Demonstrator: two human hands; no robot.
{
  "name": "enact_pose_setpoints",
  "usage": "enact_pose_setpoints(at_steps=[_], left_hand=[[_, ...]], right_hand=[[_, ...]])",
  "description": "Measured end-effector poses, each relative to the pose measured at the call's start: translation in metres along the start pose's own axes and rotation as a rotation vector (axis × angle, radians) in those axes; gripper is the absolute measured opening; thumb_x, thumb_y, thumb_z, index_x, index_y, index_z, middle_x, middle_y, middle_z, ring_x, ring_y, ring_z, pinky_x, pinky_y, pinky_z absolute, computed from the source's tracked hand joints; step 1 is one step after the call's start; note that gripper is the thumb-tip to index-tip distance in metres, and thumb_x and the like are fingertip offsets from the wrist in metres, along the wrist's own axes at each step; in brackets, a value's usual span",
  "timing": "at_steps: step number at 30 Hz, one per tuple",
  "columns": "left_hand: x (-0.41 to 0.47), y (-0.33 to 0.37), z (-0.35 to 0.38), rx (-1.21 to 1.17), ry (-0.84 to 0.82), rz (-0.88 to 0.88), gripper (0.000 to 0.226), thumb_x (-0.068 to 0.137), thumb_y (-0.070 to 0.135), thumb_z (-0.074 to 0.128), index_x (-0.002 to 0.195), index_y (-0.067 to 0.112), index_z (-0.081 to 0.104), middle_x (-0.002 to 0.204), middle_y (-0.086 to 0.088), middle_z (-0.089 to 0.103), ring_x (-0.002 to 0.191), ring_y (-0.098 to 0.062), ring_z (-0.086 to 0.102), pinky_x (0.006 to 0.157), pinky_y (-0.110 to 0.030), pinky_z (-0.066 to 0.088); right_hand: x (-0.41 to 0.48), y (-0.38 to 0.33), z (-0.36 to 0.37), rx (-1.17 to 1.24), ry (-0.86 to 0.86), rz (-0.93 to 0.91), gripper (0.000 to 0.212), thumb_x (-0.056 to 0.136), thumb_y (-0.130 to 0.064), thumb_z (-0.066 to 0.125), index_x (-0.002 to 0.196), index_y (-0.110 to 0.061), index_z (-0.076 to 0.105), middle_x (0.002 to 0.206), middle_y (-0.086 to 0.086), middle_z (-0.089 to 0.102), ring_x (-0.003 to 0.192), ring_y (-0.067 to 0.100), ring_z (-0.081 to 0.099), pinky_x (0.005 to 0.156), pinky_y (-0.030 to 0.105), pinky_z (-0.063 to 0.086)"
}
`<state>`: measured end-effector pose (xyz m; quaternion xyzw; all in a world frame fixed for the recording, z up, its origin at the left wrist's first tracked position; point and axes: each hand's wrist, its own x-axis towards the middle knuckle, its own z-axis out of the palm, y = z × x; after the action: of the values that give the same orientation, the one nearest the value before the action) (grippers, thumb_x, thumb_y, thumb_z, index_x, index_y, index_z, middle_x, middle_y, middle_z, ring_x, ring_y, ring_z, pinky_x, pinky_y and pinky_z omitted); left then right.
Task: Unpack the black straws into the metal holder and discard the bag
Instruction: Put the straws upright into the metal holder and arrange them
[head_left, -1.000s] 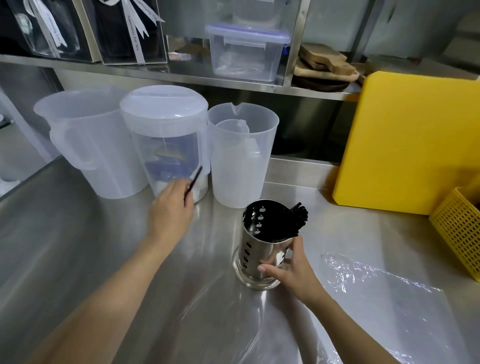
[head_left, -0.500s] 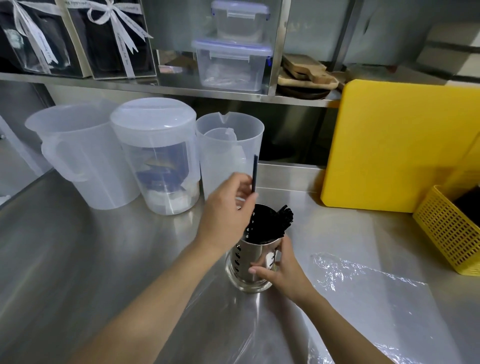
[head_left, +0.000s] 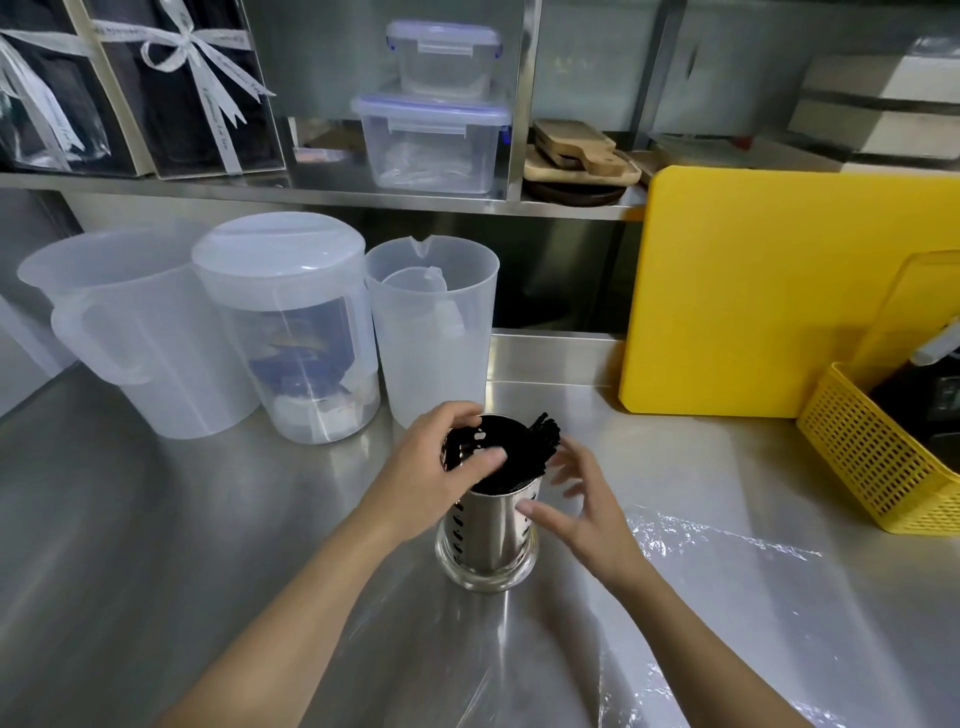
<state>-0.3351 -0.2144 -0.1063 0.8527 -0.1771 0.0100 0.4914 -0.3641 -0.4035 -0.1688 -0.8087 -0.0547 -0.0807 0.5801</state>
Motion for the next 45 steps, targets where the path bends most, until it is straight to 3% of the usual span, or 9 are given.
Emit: enact_pose_setpoints(at_steps=[3,7,10,15,20,26,33,37,45], left_hand=[[-0.001,0.007,0.001,0.272,-0.199,0.091,0.089,0.054,0.071,0.056,0.131,0.033,0.037,0.117,0.026,0.036,0.112,0.002,0.032,0.099,-0.022,0.022],[0.007,0.011,0.012,0.452,-0.228,0.15,0.088,0.068,0.068,0.057,0.139,0.028,0.025,0.138,0.012,0.039,0.127,-0.005,0.027,0.098,-0.018,0.012],[0.019,0.006,0.016,0.465,-0.235,0.094,0.082,0.079,0.059,0.055,0.144,0.025,0.018,0.145,0.006,0.035,0.136,-0.015,0.024,0.104,-0.022,0.012],[0.036,0.0,0.016,0.335,-0.22,-0.002,0.068,0.08,0.042,0.064,0.137,0.031,0.03,0.13,0.004,0.048,0.124,-0.02,0.033,0.099,-0.028,0.023],[0.05,-0.012,0.015,0.136,-0.155,-0.073,0.034,0.08,0.037,0.064,0.113,0.037,0.052,0.112,0.003,0.06,0.111,-0.02,0.051,0.095,-0.035,0.044],[0.055,-0.014,0.011,-0.116,-0.05,-0.083,0.02,0.076,0.024,0.072,0.089,0.033,0.06,0.093,0.007,0.064,0.096,-0.015,0.061,0.088,-0.032,0.049],[0.054,-0.018,0.011,-0.143,-0.026,-0.084,0.041,0.076,0.025,0.072,0.112,0.027,0.054,0.108,0.008,0.057,0.105,-0.011,0.054,0.087,-0.019,0.041],[0.057,-0.016,0.008,-0.176,-0.036,-0.149,0.058,0.075,0.031,0.072,0.126,0.03,0.044,0.117,0.005,0.055,0.11,-0.01,0.052,0.095,-0.026,0.039],[0.071,-0.009,0.006,-0.08,-0.077,-0.047,0.038,0.076,0.022,0.072,0.109,0.03,0.053,0.107,0.007,0.064,0.112,-0.011,0.055,0.1,-0.026,0.037]], right_hand=[[0.009,-0.011,-0.008,-0.088,0.014,-0.035,0.075,0.059,-0.062,0.064,0.125,-0.038,0.037,0.113,-0.015,0.048,0.096,-0.003,0.046,0.08,0.006,0.034],[0.024,-0.019,-0.012,-0.251,-0.107,-0.037,0.077,0.065,-0.066,0.06,0.132,-0.035,0.037,0.126,-0.016,0.044,0.122,0.006,0.037,0.108,0.033,0.027],[0.034,-0.017,-0.009,-0.25,-0.154,-0.005,0.072,0.068,-0.07,0.056,0.13,-0.038,0.039,0.128,-0.013,0.052,0.124,0.014,0.041,0.108,0.047,0.03],[0.045,-0.023,-0.01,-0.097,-0.098,0.036,0.032,0.076,-0.035,0.071,0.107,-0.033,0.062,0.106,0.002,0.065,0.099,0.018,0.057,0.085,0.034,0.044],[0.05,-0.036,-0.008,0.046,-0.11,0.044,0.008,0.079,-0.015,0.07,0.082,-0.021,0.067,0.077,-0.003,0.066,0.074,0.007,0.063,0.069,0.02,0.051],[0.06,-0.044,-0.008,0.185,-0.024,0.085,0.006,0.077,-0.007,0.07,0.081,-0.009,0.067,0.075,0.002,0.065,0.066,0.0,0.062,0.063,0.014,0.05],[0.067,-0.034,-0.009,0.124,0.123,0.108,0.029,0.074,-0.016,0.074,0.1,-0.012,0.062,0.09,-0.005,0.06,0.077,0.007,0.052,0.064,0.009,0.045],[0.071,-0.036,-0.01,0.198,0.097,0.144,0.031,0.078,-0.011,0.07,0.108,-0.012,0.06,0.092,-0.001,0.062,0.084,0.006,0.057,0.068,0.008,0.049],[0.08,-0.049,-0.008,0.13,-0.056,0.092,0.011,0.081,0.002,0.062,0.087,-0.004,0.069,0.074,0.003,0.066,0.063,-0.002,0.061,0.062,0.01,0.048]])
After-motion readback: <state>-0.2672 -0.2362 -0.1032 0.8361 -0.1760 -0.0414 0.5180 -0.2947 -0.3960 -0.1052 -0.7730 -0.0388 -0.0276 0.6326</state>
